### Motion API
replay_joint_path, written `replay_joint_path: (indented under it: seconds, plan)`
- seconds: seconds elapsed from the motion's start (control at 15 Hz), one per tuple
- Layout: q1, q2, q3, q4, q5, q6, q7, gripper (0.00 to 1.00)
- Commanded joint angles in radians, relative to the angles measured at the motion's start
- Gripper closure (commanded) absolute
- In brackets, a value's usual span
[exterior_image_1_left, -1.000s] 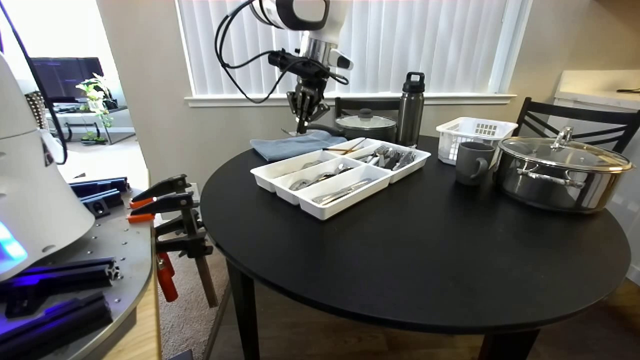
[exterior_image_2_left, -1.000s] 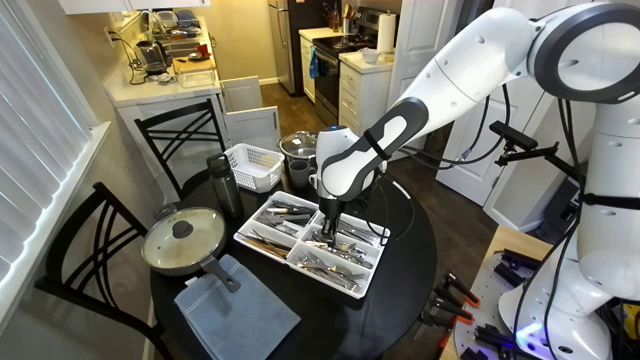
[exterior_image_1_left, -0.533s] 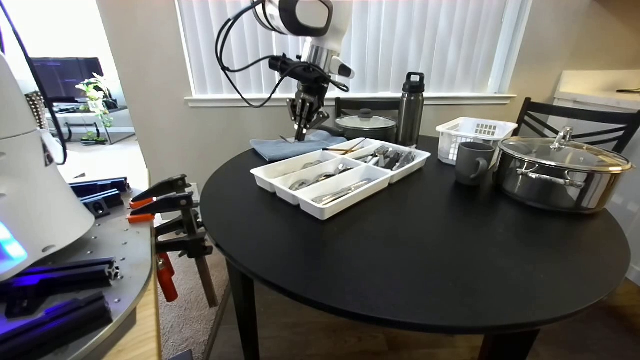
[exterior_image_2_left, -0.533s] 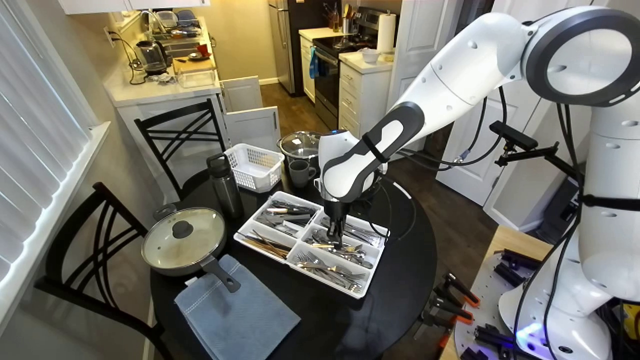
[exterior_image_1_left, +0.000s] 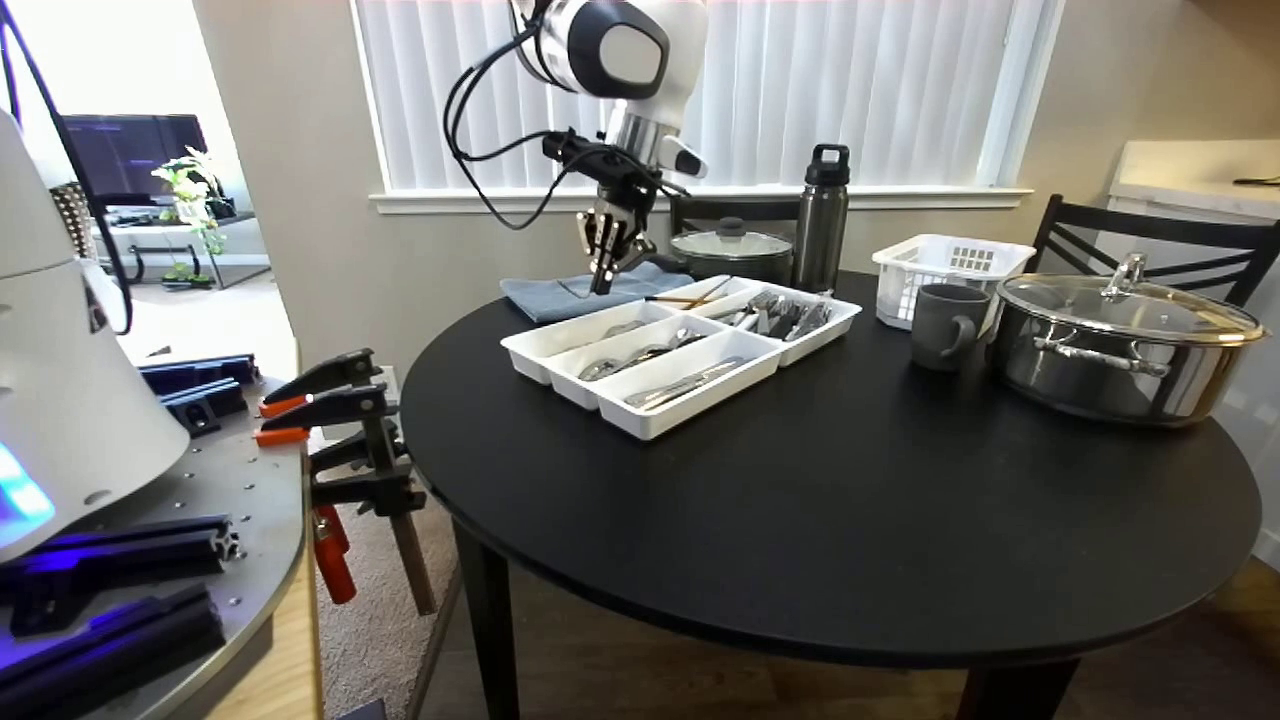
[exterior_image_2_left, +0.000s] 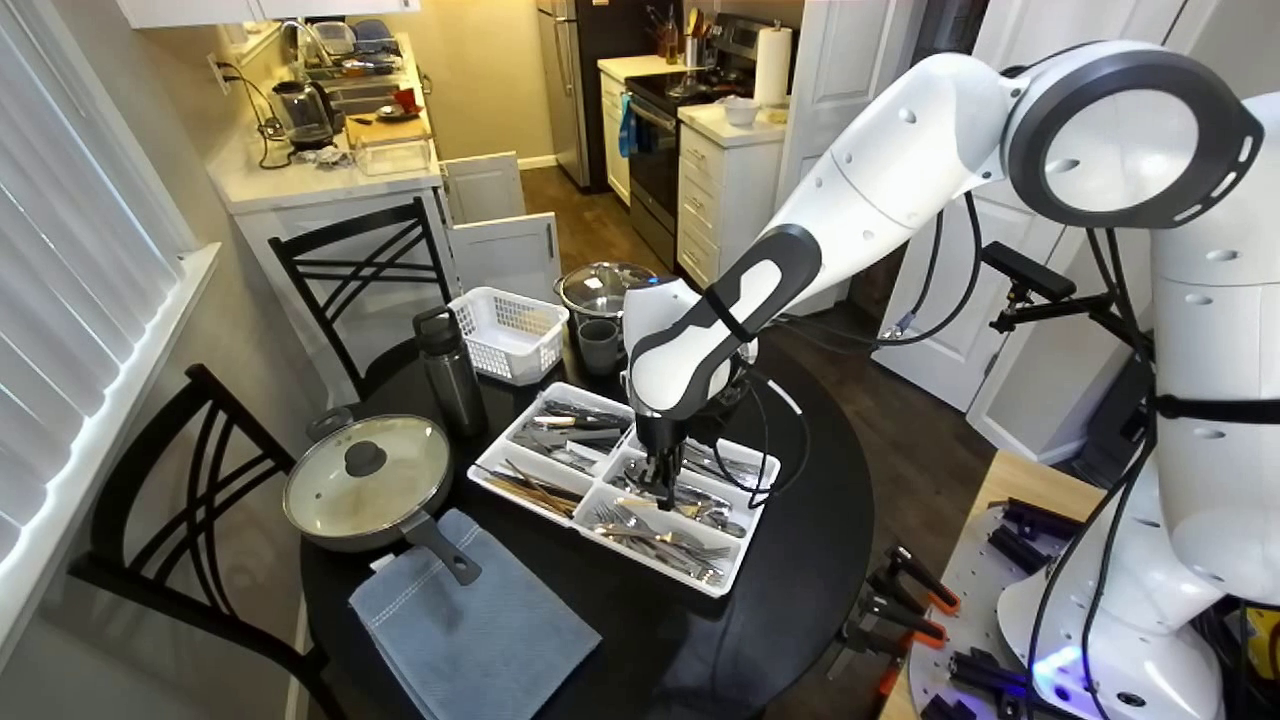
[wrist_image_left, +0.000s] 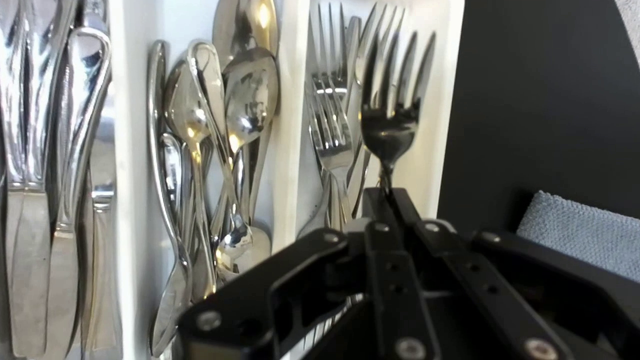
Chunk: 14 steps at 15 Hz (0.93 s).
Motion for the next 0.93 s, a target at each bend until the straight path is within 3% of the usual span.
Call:
replay_joint_path:
  seconds: [0.0,0.07,0.13,0.6,0.67,0.87]
  plan:
    - [0.001,0.043,0.007,0.046,0.04,0.006,0.017,0.99]
    - [0.001,0.053,0.008,0.057,0.045,0.0,0.016,0.7]
    - [-0.004,0.061,0.016,0.063,0.058,0.006,0.004,0.69]
    - [0.0,0.069,0.015,0.072,0.067,0.014,0.004,0.27]
    - [0.0,0.069,0.015,0.073,0.067,0.017,0.004,0.44]
    - [0.0,0.07,0.015,0.073,0.067,0.016,0.004,0.27]
